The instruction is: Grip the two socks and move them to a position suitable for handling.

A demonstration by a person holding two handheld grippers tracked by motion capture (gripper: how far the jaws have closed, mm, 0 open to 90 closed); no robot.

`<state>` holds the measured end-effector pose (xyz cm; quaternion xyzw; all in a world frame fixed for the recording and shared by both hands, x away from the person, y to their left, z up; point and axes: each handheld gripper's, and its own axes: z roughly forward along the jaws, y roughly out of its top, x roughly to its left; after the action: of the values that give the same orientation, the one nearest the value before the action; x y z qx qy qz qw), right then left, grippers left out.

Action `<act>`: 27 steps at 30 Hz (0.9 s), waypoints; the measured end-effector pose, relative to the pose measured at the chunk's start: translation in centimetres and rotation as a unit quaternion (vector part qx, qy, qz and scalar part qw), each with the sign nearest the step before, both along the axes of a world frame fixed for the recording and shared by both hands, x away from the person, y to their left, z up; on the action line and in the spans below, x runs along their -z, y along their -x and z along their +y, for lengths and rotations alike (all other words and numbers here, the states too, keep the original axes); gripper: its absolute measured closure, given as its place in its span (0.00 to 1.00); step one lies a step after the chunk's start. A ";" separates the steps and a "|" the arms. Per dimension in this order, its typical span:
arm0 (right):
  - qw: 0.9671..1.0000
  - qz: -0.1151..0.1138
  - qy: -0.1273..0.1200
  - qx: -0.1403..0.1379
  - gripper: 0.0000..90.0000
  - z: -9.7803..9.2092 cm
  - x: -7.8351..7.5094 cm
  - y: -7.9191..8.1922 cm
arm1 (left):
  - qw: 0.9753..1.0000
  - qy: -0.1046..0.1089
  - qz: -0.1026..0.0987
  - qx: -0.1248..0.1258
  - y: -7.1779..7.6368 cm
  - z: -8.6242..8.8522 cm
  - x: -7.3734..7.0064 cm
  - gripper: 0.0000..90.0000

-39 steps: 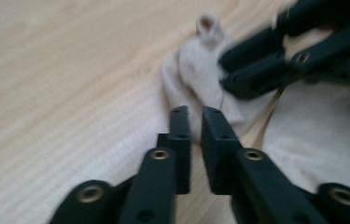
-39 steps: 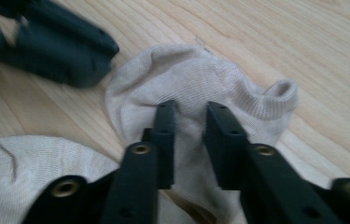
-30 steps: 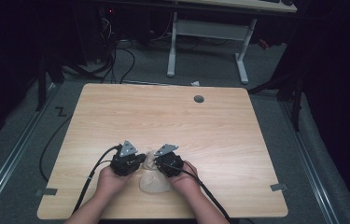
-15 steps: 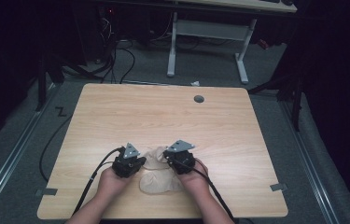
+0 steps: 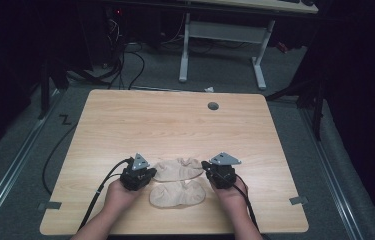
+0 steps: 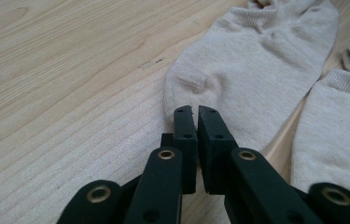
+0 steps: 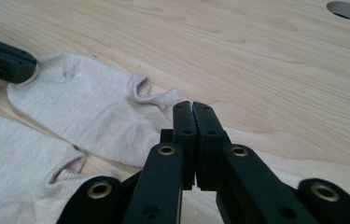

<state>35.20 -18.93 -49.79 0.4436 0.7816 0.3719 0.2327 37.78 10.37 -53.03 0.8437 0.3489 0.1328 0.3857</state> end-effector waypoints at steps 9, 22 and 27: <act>0.999 0.029 -0.006 0.011 0.87 0.1 1.4 -1.6 | 1.000 -0.004 -0.004 -0.001 0.0 0.1 0.0 0.92; 0.998 0.067 0.012 0.012 0.74 1.0 2.7 -2.6 | 1.000 -0.008 -0.005 -0.005 0.0 0.1 -0.1 0.90; 0.998 0.064 0.001 0.013 0.74 0.7 3.0 -2.5 | 1.000 -0.009 -0.004 -0.005 0.0 0.1 -0.1 0.88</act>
<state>37.73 -18.19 -52.77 0.4764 0.7891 0.3392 0.1878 37.81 10.47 -52.91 0.8450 0.3505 0.1413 0.3783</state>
